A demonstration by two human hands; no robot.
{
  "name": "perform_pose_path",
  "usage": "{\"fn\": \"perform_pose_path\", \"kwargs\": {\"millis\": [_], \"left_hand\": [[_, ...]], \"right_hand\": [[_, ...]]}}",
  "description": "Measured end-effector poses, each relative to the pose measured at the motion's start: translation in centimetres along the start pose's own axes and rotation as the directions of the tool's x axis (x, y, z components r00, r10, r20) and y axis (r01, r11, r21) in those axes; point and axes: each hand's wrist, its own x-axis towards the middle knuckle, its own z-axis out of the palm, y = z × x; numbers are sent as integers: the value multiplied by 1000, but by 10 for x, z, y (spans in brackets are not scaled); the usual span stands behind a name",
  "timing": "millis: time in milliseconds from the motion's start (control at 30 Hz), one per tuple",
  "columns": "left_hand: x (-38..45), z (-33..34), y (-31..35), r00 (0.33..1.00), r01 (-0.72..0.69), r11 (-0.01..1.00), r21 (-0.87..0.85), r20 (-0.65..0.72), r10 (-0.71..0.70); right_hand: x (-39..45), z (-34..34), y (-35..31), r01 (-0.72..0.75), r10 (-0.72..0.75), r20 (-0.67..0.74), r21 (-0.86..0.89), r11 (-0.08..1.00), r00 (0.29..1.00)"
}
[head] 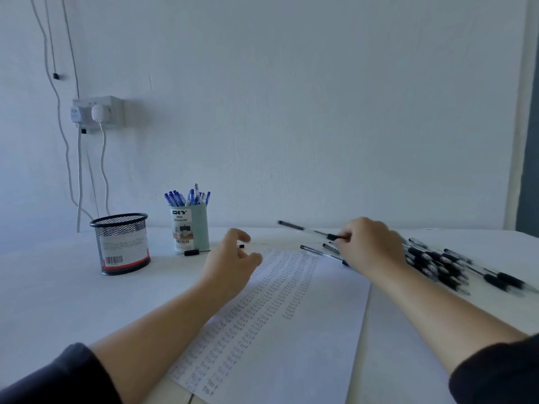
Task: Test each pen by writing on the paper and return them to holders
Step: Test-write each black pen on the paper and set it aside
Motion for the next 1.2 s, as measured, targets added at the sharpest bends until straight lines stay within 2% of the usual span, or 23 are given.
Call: {"fn": "perform_pose_path", "kwargs": {"millis": [67, 200, 433, 567, 667, 767, 900, 967, 1100, 1200], "left_hand": [[-1, 2, -2, 992, -56, 986, 158, 117, 38], [-2, 3, -3, 964, -151, 921, 358, 259, 57], [2, -1, -4, 933, -274, 812, 515, 346, 95], [8, -3, -5, 919, -311, 763, 566, 383, 91], [14, -6, -4, 906, -324, 754, 572, 417, 73], [24, -9, -3, 892, -320, 759, 568, 451, 38], [43, -15, -3, 856, -328, 766, 553, 516, -7], [58, -19, -10, 884, -287, 776, 561, 468, -11], [82, -27, -41, 985, -71, 699, 712, 160, -62], [88, -34, -62, 994, 35, 643, 765, 40, -101]], "right_hand": [[3, -8, 13, -126, 119, -53, -156, 980, 991], [2, -14, 27, -272, 276, -19, -249, 930, 961], [-1, -10, 24, -256, 285, 83, -253, 933, 955], [1, -5, 23, -139, 180, 146, -258, 956, 973], [2, 2, 20, 67, -22, 239, -183, 981, 971], [-1, 9, 11, 250, -208, 368, -71, 966, 906], [-4, 15, -1, 304, -242, 516, -36, 952, 822], [-3, 16, -3, 300, -214, 543, -73, 951, 812], [-2, 18, 0, 301, -217, 530, -77, 950, 820], [-1, 19, 2, 306, -232, 514, -63, 950, 826]]}}
